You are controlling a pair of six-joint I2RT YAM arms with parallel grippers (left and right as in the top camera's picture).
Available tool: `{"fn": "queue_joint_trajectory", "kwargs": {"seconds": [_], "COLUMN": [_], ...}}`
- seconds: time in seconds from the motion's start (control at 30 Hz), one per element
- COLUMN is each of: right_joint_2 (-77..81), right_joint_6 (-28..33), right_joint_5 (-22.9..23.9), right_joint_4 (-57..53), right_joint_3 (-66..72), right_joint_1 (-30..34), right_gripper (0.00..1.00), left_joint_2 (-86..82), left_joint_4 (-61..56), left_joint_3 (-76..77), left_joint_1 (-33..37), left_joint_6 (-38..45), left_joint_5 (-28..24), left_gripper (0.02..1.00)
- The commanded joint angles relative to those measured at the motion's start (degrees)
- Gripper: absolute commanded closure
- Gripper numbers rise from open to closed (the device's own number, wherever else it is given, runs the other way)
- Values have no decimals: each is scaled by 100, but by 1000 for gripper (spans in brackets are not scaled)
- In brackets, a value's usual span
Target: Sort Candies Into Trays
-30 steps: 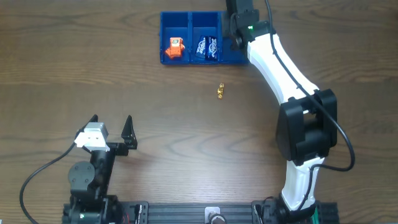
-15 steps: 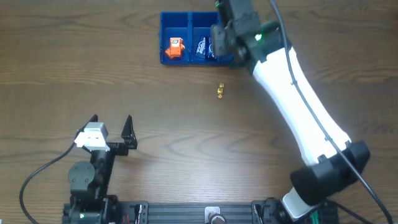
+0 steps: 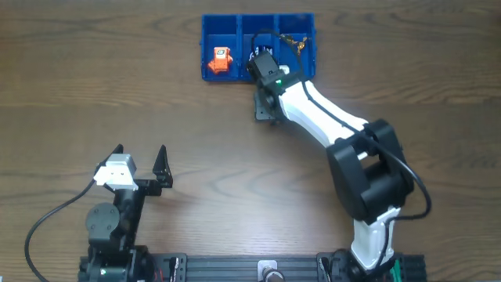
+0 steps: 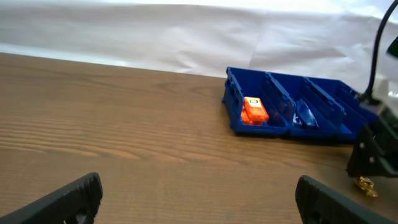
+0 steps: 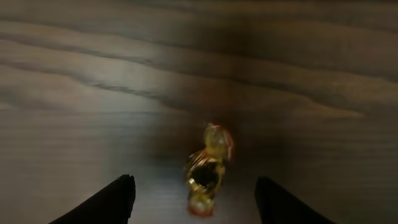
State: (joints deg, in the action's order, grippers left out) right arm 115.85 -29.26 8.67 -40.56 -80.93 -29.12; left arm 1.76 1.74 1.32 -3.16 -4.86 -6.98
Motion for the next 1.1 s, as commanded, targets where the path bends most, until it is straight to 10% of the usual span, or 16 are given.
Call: {"fn": "queue_joint_trajectory", "kwargs": {"seconds": [0.03, 0.87, 1.1], "right_joint_2": [168, -22, -2474], "right_joint_6": [-142, -227, 481], "right_joint_5": [-7, -170, 782], "right_joint_4": [22, -94, -527], "right_joint_3": [-46, -46, -343], "right_joint_1": [114, 114, 146], "right_gripper": [356, 805, 801], "left_joint_2": [-26, -26, -26], "left_joint_4": [208, 208, 208], "left_joint_3": [-105, -105, -105], "left_joint_1": [13, 13, 13], "left_joint_6": [-44, -44, -44], "left_joint_5": [-116, -116, -116], "left_gripper": [20, 20, 20]}}
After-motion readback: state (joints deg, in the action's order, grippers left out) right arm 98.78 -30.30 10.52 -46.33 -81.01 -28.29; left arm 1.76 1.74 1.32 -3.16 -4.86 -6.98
